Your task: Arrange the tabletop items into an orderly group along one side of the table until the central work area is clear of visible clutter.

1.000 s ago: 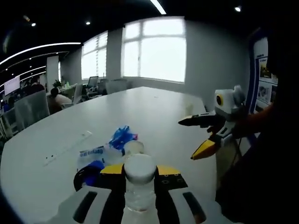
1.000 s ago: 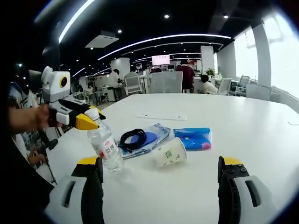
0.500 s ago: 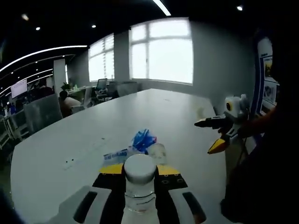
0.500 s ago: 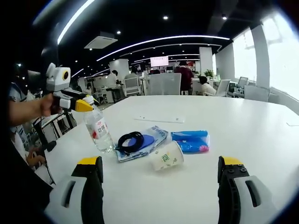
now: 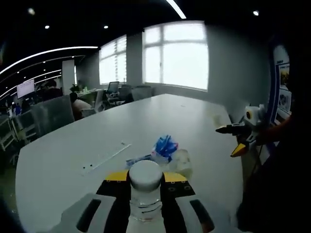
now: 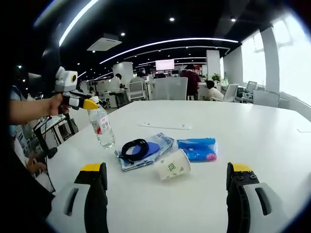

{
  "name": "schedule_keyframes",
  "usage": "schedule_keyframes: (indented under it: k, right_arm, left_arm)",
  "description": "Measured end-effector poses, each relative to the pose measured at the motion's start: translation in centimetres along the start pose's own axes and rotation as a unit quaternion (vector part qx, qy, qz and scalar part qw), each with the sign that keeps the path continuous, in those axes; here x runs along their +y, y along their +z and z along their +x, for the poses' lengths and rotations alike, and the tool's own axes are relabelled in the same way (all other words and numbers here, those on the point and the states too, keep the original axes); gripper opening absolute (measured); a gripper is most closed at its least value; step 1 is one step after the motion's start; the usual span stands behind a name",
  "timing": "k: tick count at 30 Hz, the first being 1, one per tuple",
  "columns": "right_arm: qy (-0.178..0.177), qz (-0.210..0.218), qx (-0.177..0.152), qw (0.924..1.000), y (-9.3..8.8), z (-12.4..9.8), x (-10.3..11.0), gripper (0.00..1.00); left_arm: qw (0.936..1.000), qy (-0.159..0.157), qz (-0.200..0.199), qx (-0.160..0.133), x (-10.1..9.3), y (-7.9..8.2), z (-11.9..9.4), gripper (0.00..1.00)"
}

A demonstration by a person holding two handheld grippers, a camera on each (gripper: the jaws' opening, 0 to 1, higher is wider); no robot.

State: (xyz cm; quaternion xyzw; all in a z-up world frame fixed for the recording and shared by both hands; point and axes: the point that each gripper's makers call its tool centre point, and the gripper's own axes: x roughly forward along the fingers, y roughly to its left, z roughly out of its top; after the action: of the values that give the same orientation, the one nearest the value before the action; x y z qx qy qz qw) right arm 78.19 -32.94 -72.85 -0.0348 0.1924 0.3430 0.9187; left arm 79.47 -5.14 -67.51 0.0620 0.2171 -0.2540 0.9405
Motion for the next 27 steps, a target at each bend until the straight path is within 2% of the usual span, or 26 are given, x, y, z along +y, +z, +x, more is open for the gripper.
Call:
schedule_keyframes:
  k: [11, 18, 20, 27]
  right_arm:
    - [-0.011, 0.002, -0.003, 0.9999, 0.3, 0.4, 0.2, 0.99]
    - [-0.019, -0.001, -0.004, 0.9998, 0.4, 0.7, 0.4, 0.99]
    - [-0.021, -0.003, -0.003, 0.9998, 0.4, 0.9, 0.6, 0.99]
    - [-0.019, -0.002, 0.006, 0.9998, 0.1, 1.2, 0.9, 0.99]
  left_arm:
    - [0.9999, -0.001, -0.001, 0.013, 4.5, -1.8, 0.1, 0.19]
    - [0.9998, 0.004, 0.005, 0.018, 7.4, -2.2, 0.4, 0.19]
    - [0.9998, 0.007, -0.008, 0.017, 8.4, -2.4, 0.6, 0.19]
    - [0.9995, 0.002, -0.007, 0.03, 9.6, -3.3, 1.6, 0.19]
